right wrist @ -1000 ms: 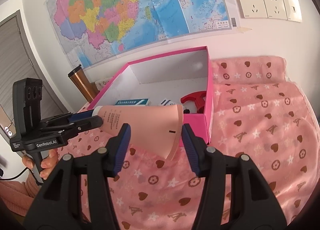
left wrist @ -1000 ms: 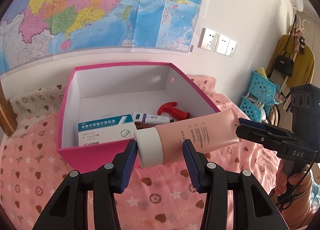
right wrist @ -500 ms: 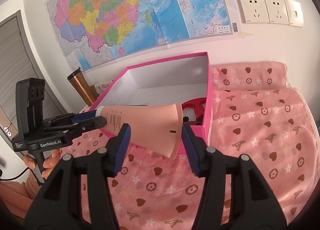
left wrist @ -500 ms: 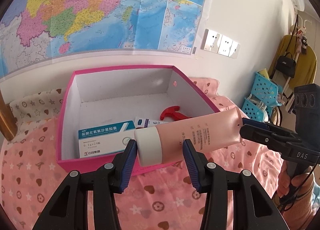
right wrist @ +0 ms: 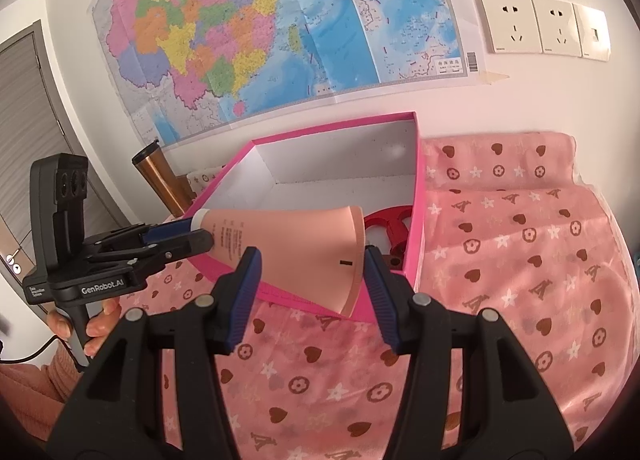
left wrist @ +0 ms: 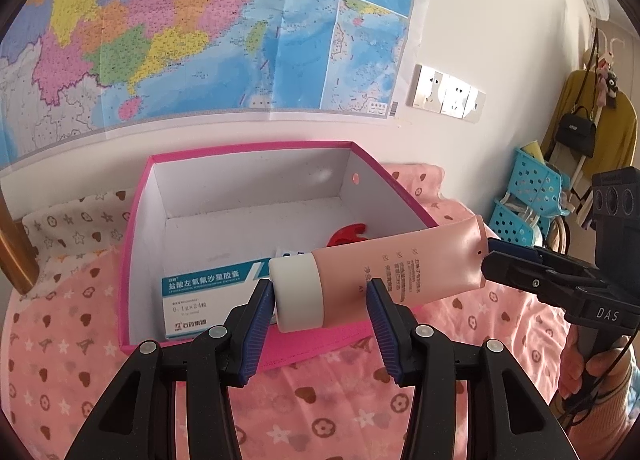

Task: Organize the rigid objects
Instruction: 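Lower the pink tube with both tools into the box beside the medicine box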

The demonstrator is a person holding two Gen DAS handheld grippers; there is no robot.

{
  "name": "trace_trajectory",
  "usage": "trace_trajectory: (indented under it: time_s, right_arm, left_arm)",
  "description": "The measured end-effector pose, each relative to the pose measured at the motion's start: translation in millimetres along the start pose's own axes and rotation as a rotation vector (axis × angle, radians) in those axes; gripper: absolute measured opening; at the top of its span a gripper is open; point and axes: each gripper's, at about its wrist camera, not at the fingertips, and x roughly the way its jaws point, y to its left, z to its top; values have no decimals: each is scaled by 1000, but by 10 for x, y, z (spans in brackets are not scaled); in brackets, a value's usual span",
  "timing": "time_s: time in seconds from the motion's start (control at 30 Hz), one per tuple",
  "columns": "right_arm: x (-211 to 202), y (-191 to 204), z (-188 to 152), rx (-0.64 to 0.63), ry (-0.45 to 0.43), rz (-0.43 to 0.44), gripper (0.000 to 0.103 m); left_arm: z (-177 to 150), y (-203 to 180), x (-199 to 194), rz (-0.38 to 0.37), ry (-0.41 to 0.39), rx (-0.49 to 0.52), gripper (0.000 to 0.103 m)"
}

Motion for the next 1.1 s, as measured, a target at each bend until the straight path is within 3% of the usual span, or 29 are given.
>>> trace_trajectory:
  time_s: [1.1]
  right_arm:
    - [127, -116, 176, -2, 10, -20, 55]
  left_arm:
    - [139, 53, 221, 7, 16, -7, 49]
